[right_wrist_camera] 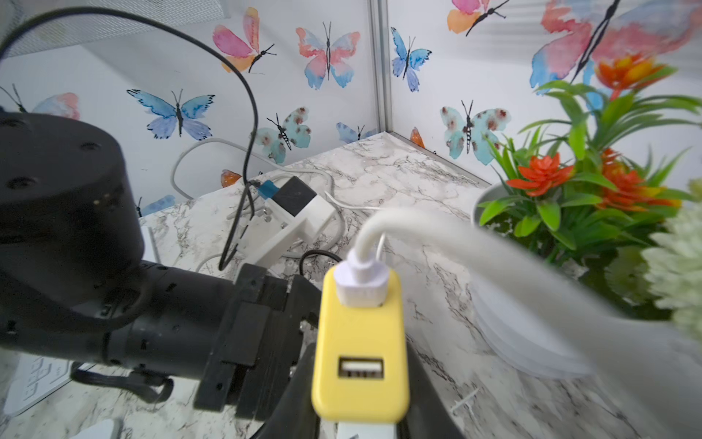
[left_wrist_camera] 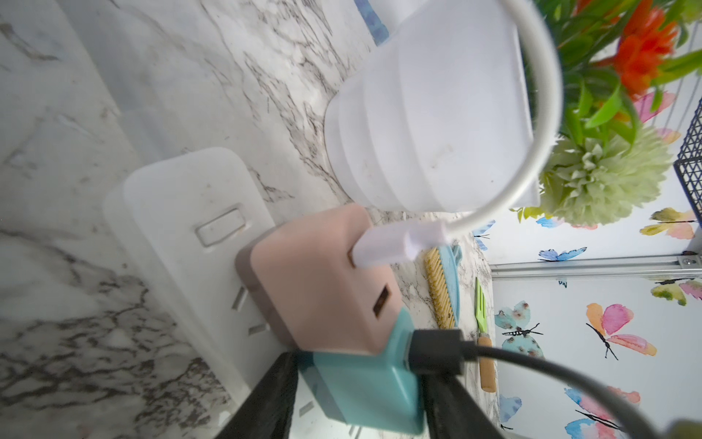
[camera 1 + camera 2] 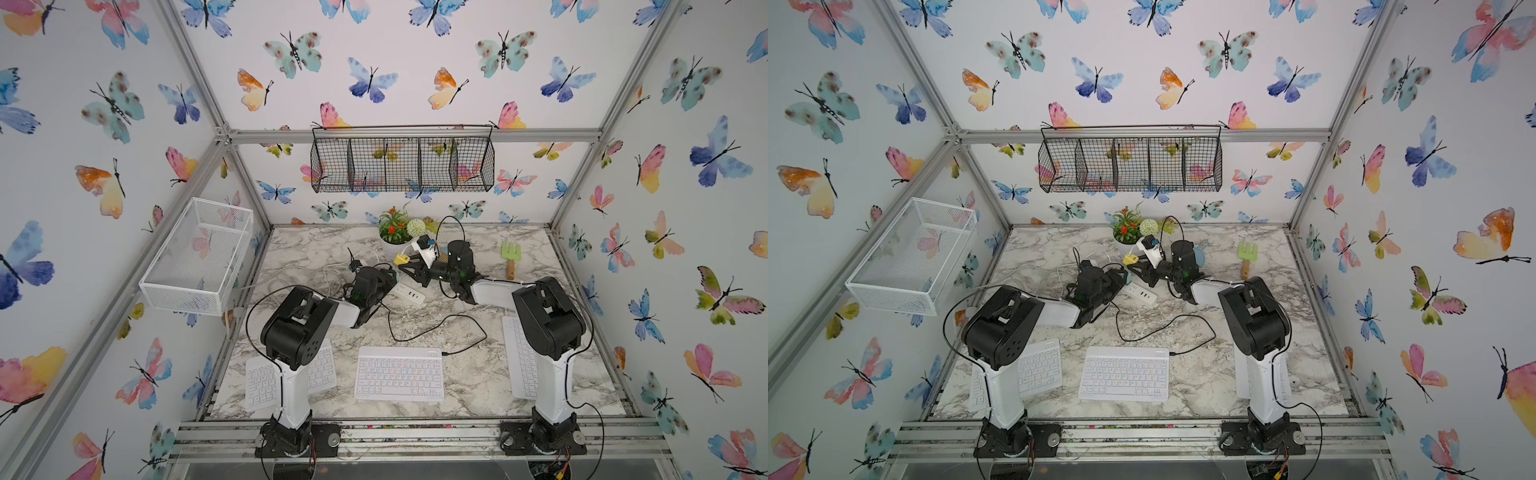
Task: Unplug the wireless keyboard
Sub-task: Remove the plug from the socket, then remove the power cord from the plug.
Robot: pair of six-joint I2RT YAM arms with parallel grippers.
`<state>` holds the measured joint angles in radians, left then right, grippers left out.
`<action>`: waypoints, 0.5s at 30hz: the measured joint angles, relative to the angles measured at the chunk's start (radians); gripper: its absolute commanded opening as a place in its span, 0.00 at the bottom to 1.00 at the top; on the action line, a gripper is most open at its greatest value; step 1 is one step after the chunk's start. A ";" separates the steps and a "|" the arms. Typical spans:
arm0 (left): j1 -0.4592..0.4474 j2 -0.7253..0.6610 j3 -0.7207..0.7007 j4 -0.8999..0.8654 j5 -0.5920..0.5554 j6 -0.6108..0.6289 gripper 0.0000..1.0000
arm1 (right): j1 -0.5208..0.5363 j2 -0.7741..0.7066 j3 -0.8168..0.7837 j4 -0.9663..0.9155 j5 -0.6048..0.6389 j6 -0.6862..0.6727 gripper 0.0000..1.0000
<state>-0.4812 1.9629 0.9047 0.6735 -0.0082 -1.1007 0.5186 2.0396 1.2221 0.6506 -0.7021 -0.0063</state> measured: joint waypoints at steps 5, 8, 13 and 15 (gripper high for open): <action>0.004 -0.002 -0.004 0.007 0.012 0.001 0.58 | -0.024 -0.032 -0.018 -0.047 -0.037 0.030 0.21; 0.009 -0.018 -0.004 -0.007 0.026 0.007 0.60 | -0.061 -0.068 -0.039 -0.100 -0.050 0.044 0.21; 0.018 -0.050 -0.005 -0.079 0.058 0.040 0.66 | -0.120 -0.139 -0.098 -0.172 -0.074 0.084 0.22; 0.021 -0.062 -0.005 -0.103 0.077 0.065 0.68 | -0.135 -0.169 -0.138 -0.191 -0.083 0.097 0.22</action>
<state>-0.4606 1.9011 0.8997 0.5709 0.0689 -1.0359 0.3840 1.8706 1.0843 0.4595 -0.7853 0.0902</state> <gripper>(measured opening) 0.663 0.306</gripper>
